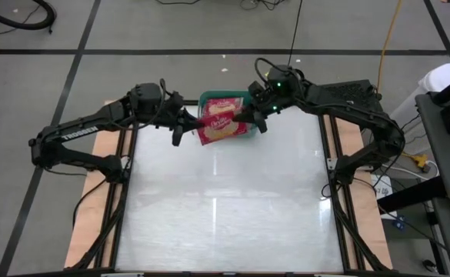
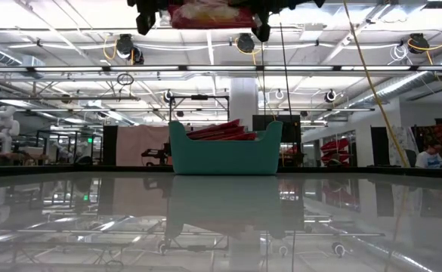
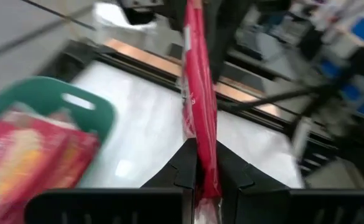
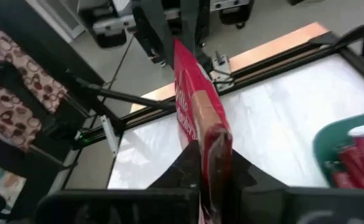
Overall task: Sort popcorn bags into baskets
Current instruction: Put the red popcorn pack into the green bin
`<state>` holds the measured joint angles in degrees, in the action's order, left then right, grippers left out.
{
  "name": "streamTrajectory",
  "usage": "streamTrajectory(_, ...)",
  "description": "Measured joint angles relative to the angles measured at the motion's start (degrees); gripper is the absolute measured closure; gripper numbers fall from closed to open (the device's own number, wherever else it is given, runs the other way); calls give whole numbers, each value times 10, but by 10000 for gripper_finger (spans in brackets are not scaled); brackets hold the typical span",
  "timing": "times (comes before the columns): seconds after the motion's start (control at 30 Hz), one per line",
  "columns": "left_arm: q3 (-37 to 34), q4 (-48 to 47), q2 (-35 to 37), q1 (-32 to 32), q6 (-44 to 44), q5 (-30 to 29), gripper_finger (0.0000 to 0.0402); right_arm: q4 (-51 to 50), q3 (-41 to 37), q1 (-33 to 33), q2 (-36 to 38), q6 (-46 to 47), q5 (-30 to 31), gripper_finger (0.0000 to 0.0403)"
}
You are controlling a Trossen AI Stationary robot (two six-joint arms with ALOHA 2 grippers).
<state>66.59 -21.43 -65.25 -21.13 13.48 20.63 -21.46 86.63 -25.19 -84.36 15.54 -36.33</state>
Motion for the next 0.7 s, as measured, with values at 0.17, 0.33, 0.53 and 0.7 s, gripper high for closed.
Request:
streamTrajectory(0.17, 0, 16, 0, 15, -29, -118, 333, 2, 0, -30, 0, 2, 0, 384)
streamTrajectory(0.33, 1, 25, 1, 16, -45, -258, 235, 1, 0, -73, 0, 20, 12, 397)
streamTrajectory(0.53, 1, 10, 5, 4, -12, -462, 136, 6, 0, -133, -6, 34, 64, 396)
streamTrajectory(0.7, 1, -40, 2, -33, 66, -428, 110, 46, 0, -173, -44, 69, 61, 396)
